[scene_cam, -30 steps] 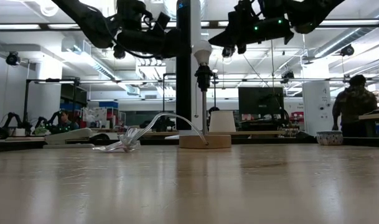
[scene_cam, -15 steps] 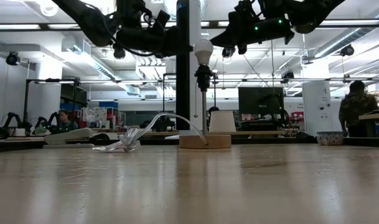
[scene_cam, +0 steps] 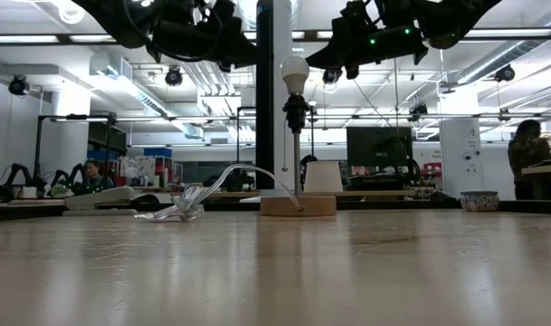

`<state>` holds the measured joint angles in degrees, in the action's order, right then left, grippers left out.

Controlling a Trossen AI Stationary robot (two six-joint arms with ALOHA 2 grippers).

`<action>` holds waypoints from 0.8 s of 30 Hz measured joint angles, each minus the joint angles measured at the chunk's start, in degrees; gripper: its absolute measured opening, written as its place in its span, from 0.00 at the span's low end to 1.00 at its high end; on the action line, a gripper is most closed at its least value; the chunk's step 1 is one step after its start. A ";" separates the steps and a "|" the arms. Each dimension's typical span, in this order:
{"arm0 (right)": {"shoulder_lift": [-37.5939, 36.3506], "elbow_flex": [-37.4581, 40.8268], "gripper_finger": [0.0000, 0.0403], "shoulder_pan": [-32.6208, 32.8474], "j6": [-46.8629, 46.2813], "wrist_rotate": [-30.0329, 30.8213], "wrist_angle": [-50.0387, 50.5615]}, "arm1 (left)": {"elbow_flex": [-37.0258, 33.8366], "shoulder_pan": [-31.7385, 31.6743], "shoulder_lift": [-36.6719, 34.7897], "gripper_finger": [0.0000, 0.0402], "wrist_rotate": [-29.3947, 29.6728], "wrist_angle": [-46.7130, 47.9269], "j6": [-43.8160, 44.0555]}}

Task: Screw lightbulb
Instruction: Insert the lightbulb into the desk lamp

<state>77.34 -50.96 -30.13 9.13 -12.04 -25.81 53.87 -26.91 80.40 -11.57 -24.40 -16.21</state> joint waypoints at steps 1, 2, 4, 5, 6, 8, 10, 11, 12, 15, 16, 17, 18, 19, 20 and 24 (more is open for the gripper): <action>0.00 0.00 0.00 0.00 -0.02 0.00 0.01 | 0.00 -0.01 0.38 0.00 0.02 -0.11 0.00; 0.00 0.00 0.00 0.00 -0.02 0.01 0.03 | 0.00 0.04 0.72 0.00 0.05 -0.05 0.00; 0.00 0.00 0.00 0.00 -0.02 0.01 0.03 | 0.00 0.49 1.59 0.00 0.05 -0.97 0.00; 0.00 0.00 0.00 0.00 -0.02 0.01 0.05 | 0.00 0.68 2.04 0.00 0.04 -2.30 0.00; 0.00 0.00 0.00 0.00 -0.02 0.03 0.05 | 0.00 0.80 2.36 0.00 -0.02 -3.05 0.08; 0.00 0.00 0.00 0.00 -0.01 0.03 0.05 | 0.00 1.02 3.01 0.00 -0.05 -4.53 0.11; 0.00 0.02 0.00 0.00 -0.02 0.05 0.07 | 0.15 1.11 3.54 0.00 0.02 -5.49 0.18; 0.00 0.02 0.00 0.00 -0.02 0.05 0.07 | 0.22 1.11 3.56 0.00 0.04 -5.39 0.20; 0.00 0.02 0.00 0.00 -0.02 0.05 0.07 | 0.34 1.11 3.56 0.00 0.04 -5.39 0.20; 0.00 0.02 0.00 0.01 -0.02 0.05 0.09 | 0.63 1.11 3.95 0.00 0.45 -6.03 0.07; 0.00 0.02 0.00 0.00 -0.03 0.06 0.09 | 0.63 1.11 4.25 0.00 0.96 -5.84 0.14; 0.00 0.02 0.00 0.00 -0.04 0.24 0.08 | 0.63 1.13 4.68 0.00 1.29 -6.40 0.18; 0.00 0.02 0.00 -0.02 -0.04 0.26 0.19 | 0.63 1.26 4.97 0.00 1.42 -6.96 0.26; 0.00 0.02 0.00 -0.02 -0.04 0.24 0.32 | 0.63 1.28 5.21 0.00 1.48 -7.38 0.28; 0.00 0.02 0.00 -0.03 -0.04 0.25 0.34 | 0.63 1.36 5.44 0.00 1.56 -7.82 0.34; 0.00 0.02 0.00 -0.04 -0.07 0.37 0.36 | 0.61 1.37 5.92 0.00 1.60 -9.08 0.85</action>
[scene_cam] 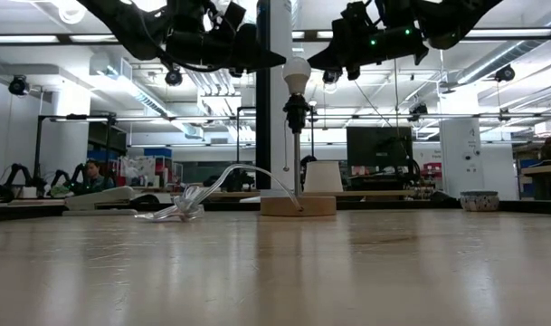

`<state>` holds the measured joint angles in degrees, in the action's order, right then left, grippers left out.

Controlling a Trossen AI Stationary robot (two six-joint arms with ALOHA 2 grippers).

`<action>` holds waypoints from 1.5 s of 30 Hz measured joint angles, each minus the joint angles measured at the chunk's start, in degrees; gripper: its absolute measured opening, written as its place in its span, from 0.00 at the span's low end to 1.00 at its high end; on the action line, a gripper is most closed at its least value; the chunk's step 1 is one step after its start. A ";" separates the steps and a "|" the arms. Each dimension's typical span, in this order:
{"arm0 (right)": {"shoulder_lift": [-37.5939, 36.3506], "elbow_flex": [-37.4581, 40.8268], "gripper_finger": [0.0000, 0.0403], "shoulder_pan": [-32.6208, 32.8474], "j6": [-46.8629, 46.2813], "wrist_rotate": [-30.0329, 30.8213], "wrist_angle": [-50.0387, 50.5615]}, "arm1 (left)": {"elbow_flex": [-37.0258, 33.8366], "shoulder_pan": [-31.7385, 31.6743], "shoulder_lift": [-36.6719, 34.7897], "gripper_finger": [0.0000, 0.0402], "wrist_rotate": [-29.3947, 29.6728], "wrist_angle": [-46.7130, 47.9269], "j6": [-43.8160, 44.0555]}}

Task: Screw lightbulb
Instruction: Insert the lightbulb into the desk lamp

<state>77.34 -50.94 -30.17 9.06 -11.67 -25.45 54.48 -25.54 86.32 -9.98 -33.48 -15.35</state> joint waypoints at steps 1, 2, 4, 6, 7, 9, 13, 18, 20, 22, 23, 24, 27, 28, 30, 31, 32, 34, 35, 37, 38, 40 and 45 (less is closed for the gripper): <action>0.00 0.00 0.00 0.01 0.01 -0.01 0.08 | 0.00 0.00 0.02 0.00 0.00 -0.08 0.00; 0.00 0.00 0.00 0.07 0.00 -0.02 0.20 | 0.00 0.00 0.02 0.00 0.09 -0.10 0.02; -0.02 0.00 0.00 0.20 -0.02 -0.02 0.47 | 0.00 0.00 0.02 0.00 0.28 -0.08 0.02; -0.04 0.00 0.00 0.40 -0.02 0.00 0.63 | 0.00 0.00 0.02 0.00 0.36 -0.03 0.04; -0.04 0.00 0.00 0.55 -0.03 0.03 0.68 | -0.02 0.00 0.02 0.00 0.38 -0.03 0.04; -0.04 0.00 0.00 0.70 -0.02 0.10 0.72 | -0.03 0.00 0.02 0.00 0.90 0.01 0.04; -0.04 0.00 0.00 0.92 -0.39 0.25 0.79 | -0.13 0.01 0.00 0.00 3.42 0.48 0.04; -0.07 0.00 0.00 0.96 -0.57 0.19 0.98 | -0.15 0.00 0.00 0.00 3.65 0.60 0.04; -0.07 0.00 0.00 1.08 -0.66 0.16 1.05 | -0.15 0.00 0.00 0.00 3.67 0.65 0.04; -0.09 0.00 0.00 1.09 -1.09 -0.32 1.16 | -0.17 0.00 0.00 0.00 3.82 0.75 0.04; -0.09 0.00 0.00 1.09 -1.25 -0.59 1.20 | -0.17 -0.02 0.00 0.00 4.16 0.80 0.04; -0.11 0.00 0.00 1.09 -1.47 -0.66 1.22 | -0.17 -0.02 0.00 0.00 4.45 0.87 0.04; -0.15 0.00 0.00 1.23 -1.56 -0.79 1.49 | -0.18 -0.07 0.00 0.00 5.18 0.95 0.04; -0.20 0.00 0.00 1.30 -1.57 -0.88 1.58 | -0.20 -0.07 0.00 0.00 5.31 0.99 0.04; -0.66 0.00 0.00 1.51 -1.57 -1.06 2.05 | -0.20 -0.10 0.00 0.00 5.71 1.05 0.04; -1.01 0.00 0.00 1.57 -1.57 -1.31 2.46 | -0.20 -0.11 0.00 0.00 5.90 1.09 0.04; -1.42 0.03 0.00 1.72 -1.61 -1.63 2.84 | -0.20 -0.16 0.01 0.00 6.00 1.18 0.04; -2.57 0.09 0.00 1.84 -1.60 -1.65 3.69 | -0.22 -0.17 0.06 0.00 6.04 1.60 0.04; -3.31 0.14 0.00 1.90 -1.38 -1.57 4.39 | -0.22 -0.17 0.12 0.00 5.95 1.76 0.04; -4.85 0.20 0.00 1.92 -0.83 -1.08 4.60 | -0.35 -0.09 0.26 0.00 5.53 2.38 0.03; -5.62 0.20 0.00 1.91 -0.56 -0.29 4.81 | -0.39 0.00 0.31 0.00 5.40 2.48 0.02; -6.65 0.17 0.00 1.81 0.11 2.22 6.35 | -0.39 -0.03 0.27 0.00 5.05 2.02 0.04; -5.69 0.17 0.00 1.77 0.87 5.16 8.01 | -0.37 -0.09 0.21 0.00 5.11 2.43 0.04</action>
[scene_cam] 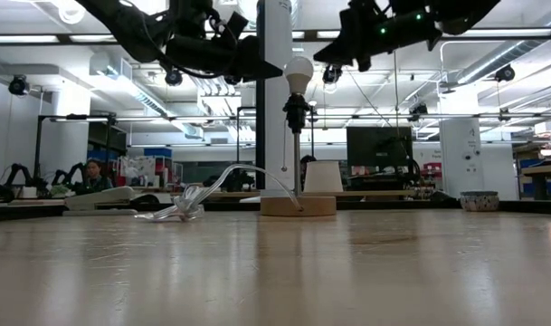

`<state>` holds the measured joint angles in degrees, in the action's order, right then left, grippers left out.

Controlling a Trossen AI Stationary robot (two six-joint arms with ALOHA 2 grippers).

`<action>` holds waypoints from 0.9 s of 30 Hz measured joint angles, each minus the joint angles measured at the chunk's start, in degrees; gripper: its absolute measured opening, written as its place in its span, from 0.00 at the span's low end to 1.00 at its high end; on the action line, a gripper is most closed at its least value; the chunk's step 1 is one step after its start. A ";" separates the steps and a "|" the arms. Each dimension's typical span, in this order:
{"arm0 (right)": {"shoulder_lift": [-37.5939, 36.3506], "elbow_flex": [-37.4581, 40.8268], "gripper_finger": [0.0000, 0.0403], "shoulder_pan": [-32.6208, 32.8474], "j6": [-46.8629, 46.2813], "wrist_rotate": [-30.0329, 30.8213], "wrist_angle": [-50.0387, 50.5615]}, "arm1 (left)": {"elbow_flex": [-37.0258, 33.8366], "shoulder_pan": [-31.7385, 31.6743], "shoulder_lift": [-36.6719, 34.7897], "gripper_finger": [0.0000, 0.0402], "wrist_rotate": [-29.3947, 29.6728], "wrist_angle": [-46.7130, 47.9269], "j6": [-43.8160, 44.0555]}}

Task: Screw lightbulb
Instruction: Insert the lightbulb into the desk lamp

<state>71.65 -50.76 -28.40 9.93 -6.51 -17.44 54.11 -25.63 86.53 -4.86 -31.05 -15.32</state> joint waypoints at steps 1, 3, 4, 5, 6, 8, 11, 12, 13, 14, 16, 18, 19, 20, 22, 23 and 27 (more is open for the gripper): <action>0.59 0.00 0.00 0.00 -0.12 0.02 -0.10 | 0.00 0.00 -0.18 0.00 -0.02 0.55 0.00; 1.77 0.00 0.00 0.02 -0.30 0.14 -0.29 | 0.00 0.07 -1.12 0.00 -0.03 2.49 -0.01; 2.41 -0.04 0.00 0.00 -0.39 0.25 -0.59 | 0.00 0.09 -1.75 0.00 -0.07 3.30 -0.01; 2.92 -0.07 0.00 0.00 -0.42 0.36 -0.62 | 0.00 0.24 -2.43 0.00 -0.11 3.85 -0.06; 3.43 -0.07 0.00 -0.01 -0.46 0.43 -0.64 | 0.00 0.34 -3.20 0.00 -0.24 4.37 -0.22; 4.07 -0.07 0.00 -0.04 -0.46 0.62 -0.80 | 0.00 0.46 -4.23 0.00 -1.79 5.04 -0.64; 4.40 -0.20 0.00 0.11 -0.49 0.50 -1.17 | -0.02 0.53 -4.29 0.00 -4.57 4.73 -0.87; 4.42 -0.20 0.00 0.12 -0.49 0.40 -1.18 | -0.02 0.57 -4.20 0.00 -4.70 4.87 -0.89; 4.42 -0.22 0.00 0.12 -0.52 0.44 -1.21 | -0.02 0.57 -3.93 0.00 -4.70 4.78 -1.06; 4.42 -0.22 0.00 0.17 -0.68 0.45 -1.21 | -0.02 0.52 -3.62 0.00 -4.68 4.52 -1.17; 4.40 -0.22 0.00 0.17 -0.87 0.47 -1.21 | -0.02 0.50 -3.13 0.00 -4.63 5.03 -1.28; 4.36 -0.22 0.00 0.17 -0.87 0.61 -1.18 | 0.30 0.50 -2.37 0.00 -4.63 4.86 -1.43; 4.34 -0.22 0.00 0.16 -0.87 0.65 -1.19 | 0.46 0.50 -2.17 0.00 -4.64 4.56 -1.52; 4.31 -0.22 0.00 0.22 -0.90 0.58 -1.16 | 0.52 0.50 -2.02 0.00 -4.52 4.44 -1.60; 4.27 -0.26 0.00 0.50 -0.90 0.62 -0.76 | 0.52 0.49 -1.65 0.00 -3.39 4.06 -2.16; 4.27 -0.26 0.00 0.55 -0.90 0.73 -0.71 | 0.52 0.44 -1.55 0.00 -3.09 4.06 -2.17; 4.23 -0.26 0.00 0.90 -0.96 0.86 -0.54 | 0.52 0.33 -1.49 0.00 -2.66 4.09 -2.18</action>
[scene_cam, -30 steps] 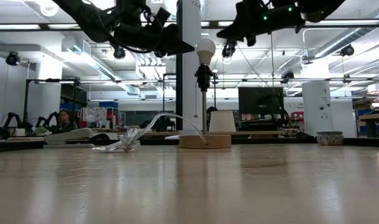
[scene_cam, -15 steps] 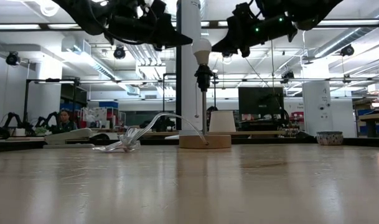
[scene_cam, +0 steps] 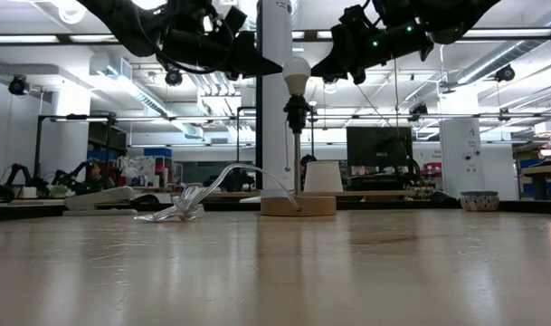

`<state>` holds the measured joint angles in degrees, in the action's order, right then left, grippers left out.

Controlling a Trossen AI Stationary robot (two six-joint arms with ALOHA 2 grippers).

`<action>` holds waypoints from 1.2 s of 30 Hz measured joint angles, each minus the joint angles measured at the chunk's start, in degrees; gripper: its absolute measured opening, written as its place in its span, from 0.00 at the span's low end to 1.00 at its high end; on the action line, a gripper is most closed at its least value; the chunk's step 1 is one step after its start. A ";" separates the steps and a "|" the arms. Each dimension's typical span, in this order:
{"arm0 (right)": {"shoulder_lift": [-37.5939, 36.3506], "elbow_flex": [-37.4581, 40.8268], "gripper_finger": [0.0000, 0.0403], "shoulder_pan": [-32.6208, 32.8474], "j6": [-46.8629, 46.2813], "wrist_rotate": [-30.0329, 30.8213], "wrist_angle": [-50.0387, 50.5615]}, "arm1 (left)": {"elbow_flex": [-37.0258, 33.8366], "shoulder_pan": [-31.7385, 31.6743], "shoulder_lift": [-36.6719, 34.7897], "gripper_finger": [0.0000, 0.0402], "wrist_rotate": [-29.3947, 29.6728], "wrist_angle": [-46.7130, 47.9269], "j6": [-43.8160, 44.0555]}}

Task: Screw lightbulb
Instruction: Insert the lightbulb into the desk lamp

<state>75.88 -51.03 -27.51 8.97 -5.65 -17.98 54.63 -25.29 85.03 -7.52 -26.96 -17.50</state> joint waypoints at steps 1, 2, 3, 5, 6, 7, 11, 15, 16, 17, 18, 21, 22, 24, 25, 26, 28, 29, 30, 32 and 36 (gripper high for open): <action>-0.04 0.00 0.00 0.00 -0.14 0.00 0.06 | 0.00 -0.02 0.00 0.00 0.21 -0.01 0.00; -0.07 0.00 0.00 0.00 -0.37 -0.01 0.14 | 0.00 -0.01 0.00 0.00 0.81 -0.01 0.00; -0.09 0.00 0.00 0.00 -0.58 -0.02 0.20 | 0.00 0.02 0.00 0.00 1.50 -0.02 0.00; -0.12 0.00 0.00 0.02 -0.98 -0.15 0.33 | 0.00 -0.03 0.00 0.00 2.53 -0.02 0.00; -0.17 -0.01 0.00 0.04 -1.00 -0.26 0.52 | 0.00 -0.12 0.00 0.00 2.70 0.00 -0.09; -0.25 -0.02 0.00 0.06 -1.08 -0.44 0.68 | 0.00 -0.12 0.00 0.00 3.09 0.00 -0.44; -0.45 -0.04 0.00 0.09 -1.98 -0.66 1.46 | 0.00 -0.12 0.04 0.00 3.14 -0.27 -0.68; -0.53 -0.04 0.00 0.20 -2.77 -0.70 1.68 | 0.00 -0.14 0.07 0.00 3.14 -0.48 -0.87; -0.53 -0.04 0.00 0.22 -2.90 -0.70 1.80 | 0.00 -0.14 0.07 0.00 3.14 -0.52 -0.87; -0.59 -0.07 0.00 0.24 -2.92 -0.70 2.01 | 0.00 -0.14 0.07 0.00 3.25 -0.56 -0.87; -0.69 -0.10 0.00 0.24 -2.93 -0.69 2.37 | 0.00 -0.14 0.07 0.00 3.78 -0.57 -0.87; -1.10 -0.15 0.00 0.35 -2.53 0.05 3.08 | 0.00 -0.14 -0.49 0.00 4.89 0.89 -0.23; -1.31 -0.15 0.00 0.37 -2.19 0.25 3.58 | 0.00 -0.13 -1.05 0.00 4.86 1.77 -0.03; -1.43 -0.13 0.00 0.42 -1.60 0.59 3.93 | 0.02 -0.07 -2.44 0.00 4.86 3.22 0.02; -1.53 -0.15 0.00 0.42 -1.38 1.33 3.87 | 0.06 0.01 -3.21 0.00 4.86 4.12 0.04; -1.60 -0.15 0.00 0.40 -1.05 2.25 3.79 | 0.07 0.04 -3.95 0.00 4.84 4.99 0.12; -1.65 -0.15 0.00 0.28 -0.38 3.82 3.80 | 0.07 0.29 -5.10 0.00 4.80 7.05 0.41; -1.64 -0.15 0.00 0.13 -0.15 4.01 3.80 | 0.07 0.38 -5.46 0.00 4.26 7.88 0.44; -1.54 -0.15 0.00 0.14 -0.07 4.18 3.63 | 0.07 0.37 -5.60 0.00 2.94 8.26 0.42; -1.26 -0.15 0.00 0.17 0.13 4.13 2.57 | 0.07 0.39 -5.44 0.00 0.30 8.45 0.38; -1.13 -0.15 0.00 0.20 0.57 4.00 2.30 | 0.06 0.39 -3.23 0.00 -0.03 6.02 0.46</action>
<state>74.76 -51.18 -27.31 9.54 -1.65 -15.68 54.69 -24.91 81.81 -7.55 -20.94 -17.03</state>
